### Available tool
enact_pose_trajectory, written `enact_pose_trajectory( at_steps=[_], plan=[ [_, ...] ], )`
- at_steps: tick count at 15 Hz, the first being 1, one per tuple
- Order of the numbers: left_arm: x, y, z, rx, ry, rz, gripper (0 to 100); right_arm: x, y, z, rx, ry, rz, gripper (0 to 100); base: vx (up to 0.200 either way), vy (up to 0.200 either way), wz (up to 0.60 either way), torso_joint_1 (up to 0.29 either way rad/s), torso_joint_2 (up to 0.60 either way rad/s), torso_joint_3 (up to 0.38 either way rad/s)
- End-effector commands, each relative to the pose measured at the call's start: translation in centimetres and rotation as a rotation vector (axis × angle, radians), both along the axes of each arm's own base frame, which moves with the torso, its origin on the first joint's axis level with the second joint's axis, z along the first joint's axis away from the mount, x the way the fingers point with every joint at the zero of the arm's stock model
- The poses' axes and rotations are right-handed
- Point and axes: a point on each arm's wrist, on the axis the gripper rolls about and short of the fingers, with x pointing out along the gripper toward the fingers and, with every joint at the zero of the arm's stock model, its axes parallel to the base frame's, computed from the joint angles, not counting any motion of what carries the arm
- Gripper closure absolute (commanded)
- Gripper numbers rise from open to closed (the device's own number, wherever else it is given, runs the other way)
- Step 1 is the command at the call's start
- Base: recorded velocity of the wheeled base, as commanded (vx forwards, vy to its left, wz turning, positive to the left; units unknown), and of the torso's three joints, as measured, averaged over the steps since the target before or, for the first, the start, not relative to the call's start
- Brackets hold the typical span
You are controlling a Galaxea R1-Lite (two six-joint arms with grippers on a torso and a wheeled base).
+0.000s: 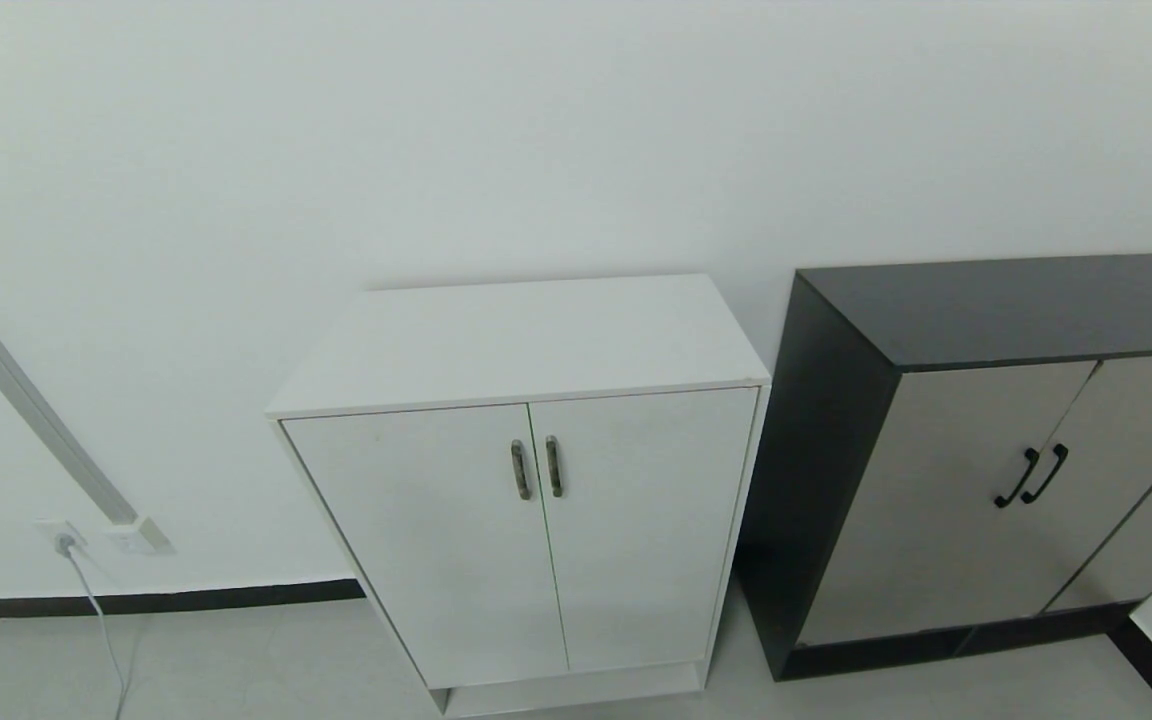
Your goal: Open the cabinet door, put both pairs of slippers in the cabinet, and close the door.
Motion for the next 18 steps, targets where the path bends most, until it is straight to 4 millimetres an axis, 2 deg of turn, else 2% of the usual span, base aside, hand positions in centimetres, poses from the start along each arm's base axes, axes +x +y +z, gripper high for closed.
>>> enact_pose_trajectory(
  at_steps=[1,10,14,16,18],
  plan=[
    [0.01,0.0,0.0,-0.001,0.001,0.001,100,0.13,0.14,-0.01,-0.004,0.021,-0.088,100,0.0,0.0,0.0,0.0,0.0,0.0],
    [0.01,0.0,0.0,-0.001,0.001,-0.001,100,-0.18,0.14,-0.02,0.02,-0.017,-0.153,100,0.0,0.0,0.0,0.0,0.0,0.0],
    [0.01,-0.01,-0.02,-0.001,0.003,-0.002,100,-0.2,0.07,-0.04,0.04,-0.016,-0.206,100,0.0,0.0,0.0,0.0,0.0,0.0],
    [0.01,-0.01,-0.02,0.001,0.003,-0.004,100,-0.19,0.24,-0.08,0.034,-0.014,-0.308,100,0.0,0.0,0.0,0.0,0.0,0.0],
    [0.01,-0.01,-0.02,0.002,0.003,-0.004,100,-0.66,0.25,-0.18,0.04,-0.075,-0.307,100,0.0,0.0,0.0,0.0,0.0,0.0]
  ],
)
